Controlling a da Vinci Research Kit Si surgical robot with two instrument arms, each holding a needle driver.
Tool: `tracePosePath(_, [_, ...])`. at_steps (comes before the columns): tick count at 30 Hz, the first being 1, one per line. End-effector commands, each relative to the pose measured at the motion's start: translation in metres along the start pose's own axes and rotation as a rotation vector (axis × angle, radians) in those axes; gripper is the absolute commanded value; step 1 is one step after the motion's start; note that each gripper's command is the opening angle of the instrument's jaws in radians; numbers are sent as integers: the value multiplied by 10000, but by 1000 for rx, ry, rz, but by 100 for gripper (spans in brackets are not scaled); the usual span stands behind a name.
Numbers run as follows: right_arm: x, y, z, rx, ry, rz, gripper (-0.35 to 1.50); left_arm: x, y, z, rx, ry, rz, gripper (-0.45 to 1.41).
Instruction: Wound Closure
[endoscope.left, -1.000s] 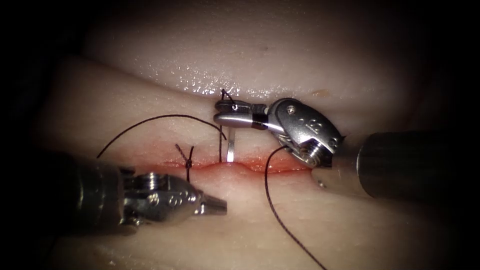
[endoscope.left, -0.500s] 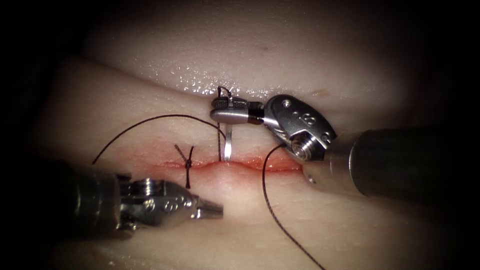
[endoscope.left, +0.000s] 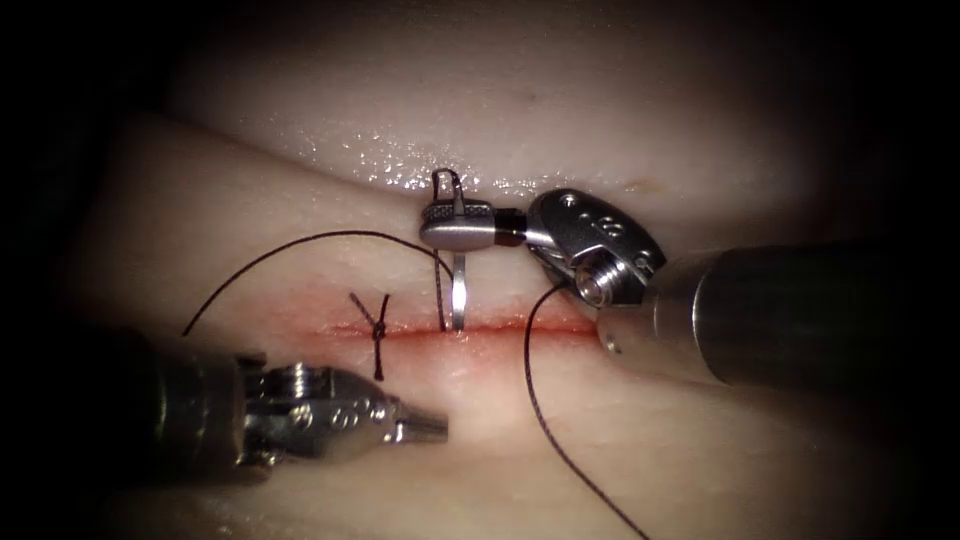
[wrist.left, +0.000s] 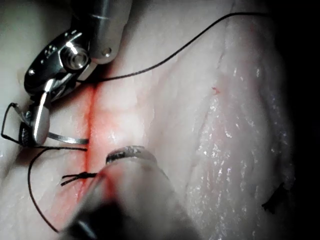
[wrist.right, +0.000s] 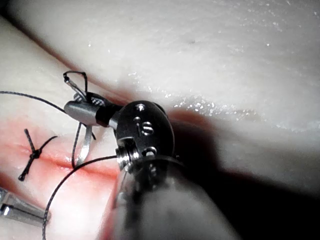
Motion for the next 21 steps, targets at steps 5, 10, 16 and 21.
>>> tracePosePath(5, [-4,3,10,0,-1,36,-35,0,3,11,1,0,-1,-45])
tracePosePath(10, [-3,4,10,-27,5,80,-35,0,4,11,-2,1,-7,-45])
tracePosePath(16, [-6,0,12,-51,-8,96,-35,0,5,10,-1,0,-7,-45])
tracePosePath(21, [-6,-3,16,-112,-48,118,-35,-1,5,10,1,9,-14,-45])
